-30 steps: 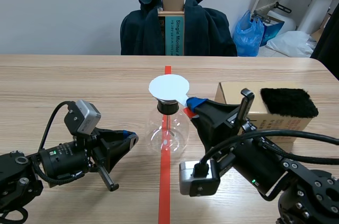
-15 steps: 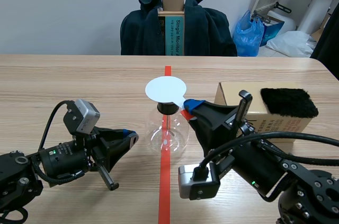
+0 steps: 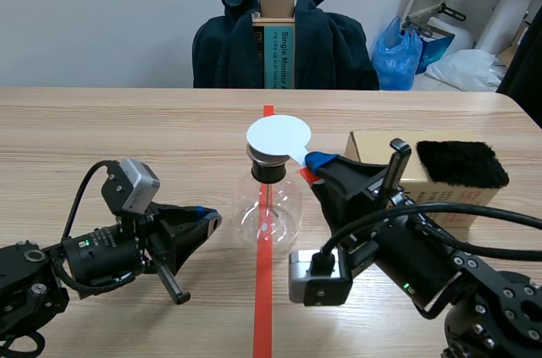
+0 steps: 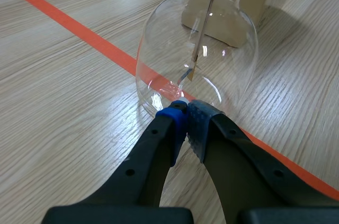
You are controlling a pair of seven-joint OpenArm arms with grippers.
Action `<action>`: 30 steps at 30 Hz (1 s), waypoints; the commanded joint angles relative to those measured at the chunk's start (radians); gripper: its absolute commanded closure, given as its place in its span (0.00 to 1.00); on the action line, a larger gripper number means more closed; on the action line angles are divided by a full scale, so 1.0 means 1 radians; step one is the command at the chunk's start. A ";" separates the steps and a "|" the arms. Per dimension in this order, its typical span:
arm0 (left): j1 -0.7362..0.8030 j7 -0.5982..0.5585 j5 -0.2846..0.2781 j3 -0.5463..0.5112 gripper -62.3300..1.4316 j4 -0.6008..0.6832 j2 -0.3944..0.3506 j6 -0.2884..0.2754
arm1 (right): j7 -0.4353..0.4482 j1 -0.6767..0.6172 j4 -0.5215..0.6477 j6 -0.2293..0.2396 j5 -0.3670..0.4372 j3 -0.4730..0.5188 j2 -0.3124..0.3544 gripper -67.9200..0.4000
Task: Do the electroscope experiment.
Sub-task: 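Move the plate toward and away from the electroscope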
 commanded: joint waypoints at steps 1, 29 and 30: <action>-0.003 -0.026 -0.010 -0.003 0.93 0.025 0.002 -0.002 | -0.029 0.010 0.018 -0.011 0.004 0.003 0.011 0.98; 0.243 -0.087 -0.015 -0.005 0.29 0.459 -0.370 -0.003 | -0.542 -0.065 0.016 -0.026 0.012 0.003 0.058 0.98; 0.269 -0.088 -0.027 -0.007 0.18 0.489 -0.399 -0.003 | -0.543 -0.069 0.016 -0.027 0.016 0.003 0.058 0.98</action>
